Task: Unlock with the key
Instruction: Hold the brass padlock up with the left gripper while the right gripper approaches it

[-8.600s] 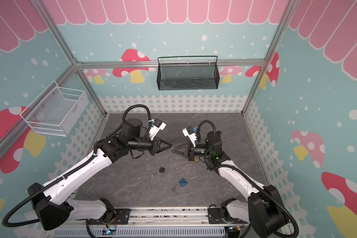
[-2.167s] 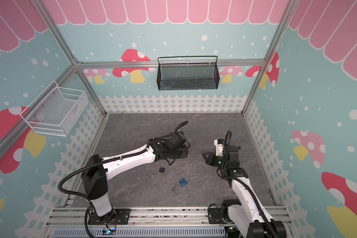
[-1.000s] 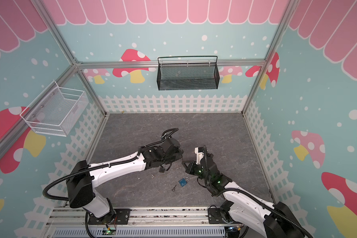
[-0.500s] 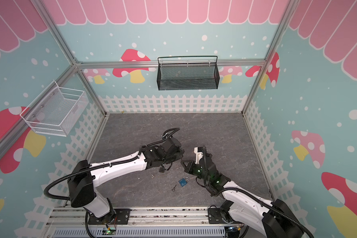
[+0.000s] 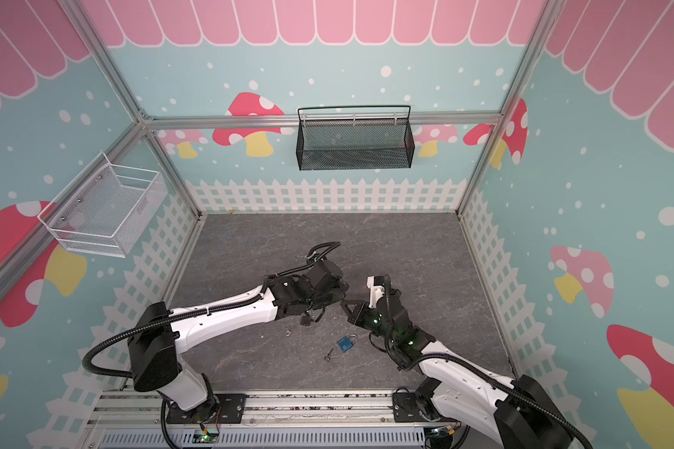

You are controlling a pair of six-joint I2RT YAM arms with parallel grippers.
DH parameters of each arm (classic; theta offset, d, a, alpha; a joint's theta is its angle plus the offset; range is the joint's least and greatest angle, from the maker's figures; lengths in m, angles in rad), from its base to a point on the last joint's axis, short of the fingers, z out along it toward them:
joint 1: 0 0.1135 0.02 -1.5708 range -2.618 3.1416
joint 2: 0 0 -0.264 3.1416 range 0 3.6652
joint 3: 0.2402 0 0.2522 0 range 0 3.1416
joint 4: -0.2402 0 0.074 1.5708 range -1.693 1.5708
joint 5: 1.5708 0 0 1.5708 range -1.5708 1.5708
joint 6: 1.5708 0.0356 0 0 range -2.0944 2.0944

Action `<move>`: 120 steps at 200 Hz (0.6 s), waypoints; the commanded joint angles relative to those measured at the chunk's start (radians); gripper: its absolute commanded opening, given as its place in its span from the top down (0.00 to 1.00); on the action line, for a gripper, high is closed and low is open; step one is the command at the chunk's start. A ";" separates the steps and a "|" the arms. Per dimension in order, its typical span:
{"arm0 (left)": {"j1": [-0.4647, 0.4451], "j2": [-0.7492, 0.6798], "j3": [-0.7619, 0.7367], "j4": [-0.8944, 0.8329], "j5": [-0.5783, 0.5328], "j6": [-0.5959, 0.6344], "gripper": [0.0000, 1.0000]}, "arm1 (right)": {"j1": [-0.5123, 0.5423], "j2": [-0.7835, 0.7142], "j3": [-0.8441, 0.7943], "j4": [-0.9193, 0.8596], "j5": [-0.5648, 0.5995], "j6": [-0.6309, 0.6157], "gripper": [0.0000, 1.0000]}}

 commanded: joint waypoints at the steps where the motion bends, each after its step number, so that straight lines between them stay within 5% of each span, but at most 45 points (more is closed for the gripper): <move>1: -0.009 0.006 0.030 -0.007 -0.036 0.006 1.00 | 0.007 0.019 0.033 0.017 0.009 0.030 1.00; 120: -0.048 0.026 0.096 -0.108 -0.129 0.061 1.00 | 0.007 -0.019 0.059 0.037 0.037 0.068 1.00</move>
